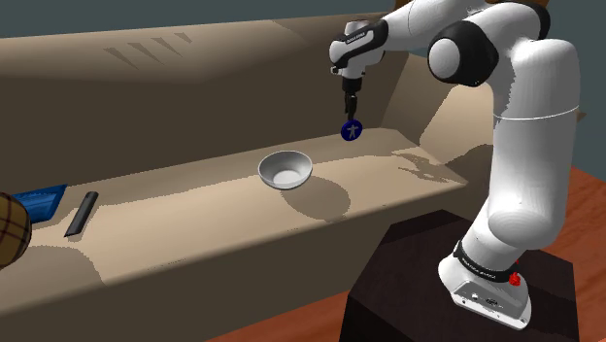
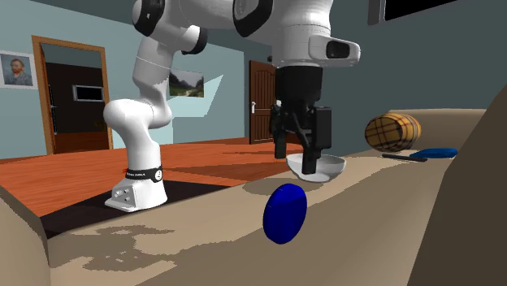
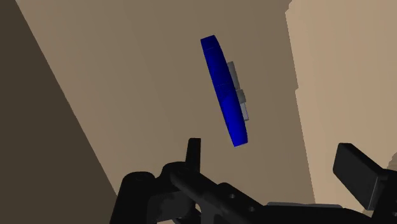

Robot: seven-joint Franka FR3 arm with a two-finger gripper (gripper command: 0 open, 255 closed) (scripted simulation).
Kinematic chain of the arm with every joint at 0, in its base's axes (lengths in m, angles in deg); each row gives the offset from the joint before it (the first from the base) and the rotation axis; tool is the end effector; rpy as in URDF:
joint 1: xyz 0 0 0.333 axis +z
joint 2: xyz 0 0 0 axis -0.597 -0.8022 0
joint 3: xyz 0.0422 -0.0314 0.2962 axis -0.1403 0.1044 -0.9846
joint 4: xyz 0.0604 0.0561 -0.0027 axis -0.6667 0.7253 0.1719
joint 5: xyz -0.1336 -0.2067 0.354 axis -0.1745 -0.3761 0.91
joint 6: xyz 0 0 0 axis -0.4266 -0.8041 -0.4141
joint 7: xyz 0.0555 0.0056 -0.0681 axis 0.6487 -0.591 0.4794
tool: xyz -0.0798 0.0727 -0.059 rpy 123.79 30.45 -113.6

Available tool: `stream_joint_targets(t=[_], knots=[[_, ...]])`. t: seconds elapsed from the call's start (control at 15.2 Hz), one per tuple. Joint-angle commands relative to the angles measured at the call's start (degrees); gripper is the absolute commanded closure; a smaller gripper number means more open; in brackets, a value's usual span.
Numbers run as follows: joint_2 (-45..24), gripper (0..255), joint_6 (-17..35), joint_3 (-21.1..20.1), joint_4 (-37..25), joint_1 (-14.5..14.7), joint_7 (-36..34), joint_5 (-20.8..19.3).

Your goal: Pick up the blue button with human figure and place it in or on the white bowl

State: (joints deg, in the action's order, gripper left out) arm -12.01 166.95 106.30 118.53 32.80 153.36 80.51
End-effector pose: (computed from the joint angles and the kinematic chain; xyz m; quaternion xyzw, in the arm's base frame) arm 0.6057 -0.3098 0.3601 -0.9490 -0.3134 0.0100 0.0328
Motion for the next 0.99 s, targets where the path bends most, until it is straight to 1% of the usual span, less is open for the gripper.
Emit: stream_joint_targets(t=[0.0, 0.46, 0.92], knots=[[-2.9, 0, -0.5, -0.5, -3.1, -1.2, 2.0, 1.1], [-4.5, 0, 4.6, -1.1, 0.6, -1.1, 2.7, 2.0], [-4.5, 0, 4.6, -1.1, 0.6, -1.1, 2.7, 2.0]])
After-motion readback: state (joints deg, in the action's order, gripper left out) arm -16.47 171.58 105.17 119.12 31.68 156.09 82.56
